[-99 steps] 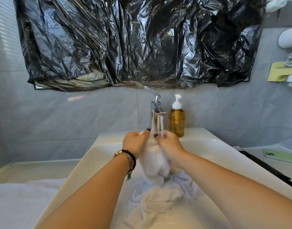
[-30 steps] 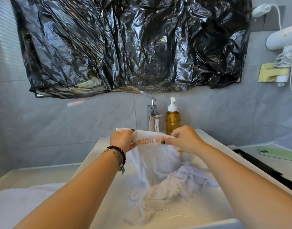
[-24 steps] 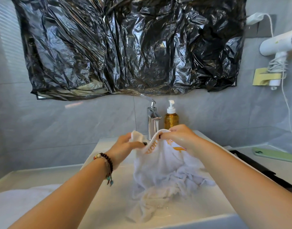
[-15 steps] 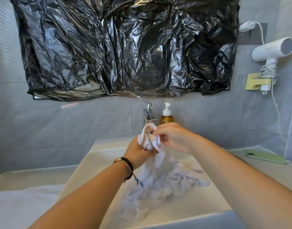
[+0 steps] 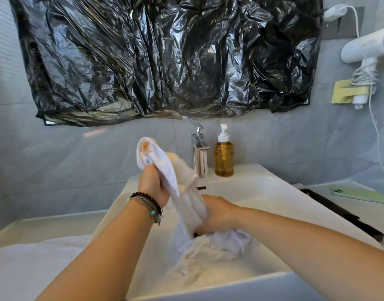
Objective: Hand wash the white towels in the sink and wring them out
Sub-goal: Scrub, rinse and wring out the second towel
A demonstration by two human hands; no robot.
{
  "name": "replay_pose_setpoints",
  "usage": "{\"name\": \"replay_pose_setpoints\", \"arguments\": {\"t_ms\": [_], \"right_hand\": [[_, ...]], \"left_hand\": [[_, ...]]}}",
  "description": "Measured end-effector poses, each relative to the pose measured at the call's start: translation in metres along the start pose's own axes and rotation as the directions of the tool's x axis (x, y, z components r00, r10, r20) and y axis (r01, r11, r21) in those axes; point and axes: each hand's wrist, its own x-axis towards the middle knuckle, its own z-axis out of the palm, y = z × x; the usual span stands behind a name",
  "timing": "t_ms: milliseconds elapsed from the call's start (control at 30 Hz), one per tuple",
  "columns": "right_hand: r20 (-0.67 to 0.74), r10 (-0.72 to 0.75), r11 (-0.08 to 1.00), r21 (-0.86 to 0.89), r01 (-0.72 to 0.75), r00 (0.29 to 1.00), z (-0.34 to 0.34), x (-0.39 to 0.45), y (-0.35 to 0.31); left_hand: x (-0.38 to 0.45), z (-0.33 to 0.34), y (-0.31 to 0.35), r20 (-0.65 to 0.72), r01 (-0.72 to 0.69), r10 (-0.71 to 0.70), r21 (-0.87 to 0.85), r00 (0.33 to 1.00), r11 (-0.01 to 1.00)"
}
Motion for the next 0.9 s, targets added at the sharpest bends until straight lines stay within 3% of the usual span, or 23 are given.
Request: {"name": "replay_pose_setpoints", "arguments": {"t_ms": [133,200,267,300,367,467,500,533,567,600,667,800,900], "right_hand": [[-0.161,0.069,0.997,-0.009,-0.072,0.985,-0.026,0.001,0.008],[-0.313,0.026,0.987,-0.144,-0.075,0.949,-0.048,0.007,0.012],[-0.429,-0.060,0.945,-0.315,-0.087,0.901,-0.061,0.014,0.016],[-0.462,-0.076,0.935,-0.340,-0.098,0.884,-0.064,0.016,0.019],[-0.447,-0.041,0.944,-0.310,-0.112,0.894,-0.062,0.015,0.026],[-0.217,0.070,0.984,-0.143,-0.103,0.974,-0.036,0.011,0.040],[-0.127,0.105,0.987,-0.109,-0.119,0.986,-0.025,0.011,0.043],[-0.049,0.130,0.986,-0.099,-0.134,0.990,-0.016,0.012,0.045],[0.004,0.135,0.984,-0.115,-0.134,0.991,-0.010,0.014,0.047],[0.032,0.128,0.982,-0.144,-0.122,0.991,-0.008,0.017,0.047],[0.029,0.074,0.987,-0.148,-0.069,0.997,-0.008,0.020,0.049],[-0.090,0.018,1.000,-0.009,-0.019,0.996,-0.020,0.021,0.046],[-0.235,0.039,0.995,0.103,-0.015,0.971,-0.034,0.017,0.041]], "left_hand": [[0.013,-0.026,0.022,-0.164,-0.064,0.067,0.020,0.984,0.998],[0.020,-0.032,0.024,-0.163,-0.092,0.103,0.071,0.981,0.993],[0.019,-0.032,0.022,-0.215,-0.036,0.086,0.229,0.973,0.973],[0.019,-0.035,0.019,-0.176,0.041,0.003,0.246,0.984,0.968],[0.019,-0.042,0.014,-0.091,0.133,-0.112,0.275,0.990,0.952],[0.024,-0.058,0.005,-0.134,0.268,-0.233,0.501,0.963,0.823],[0.024,-0.060,0.001,-0.140,0.296,-0.268,0.616,0.953,0.731],[0.017,-0.060,0.000,-0.121,0.266,-0.285,0.792,0.951,0.550],[0.012,-0.056,0.001,-0.102,0.181,-0.292,0.950,0.951,0.256],[0.006,-0.053,0.003,-0.102,0.101,-0.273,0.995,0.956,-0.018],[-0.008,-0.042,0.010,-0.083,0.020,-0.164,0.935,0.983,-0.353],[-0.033,-0.004,0.012,0.098,-0.042,0.048,0.749,0.994,-0.661],[-0.036,0.022,0.000,0.132,-0.094,-0.011,0.644,0.991,-0.759]]}}
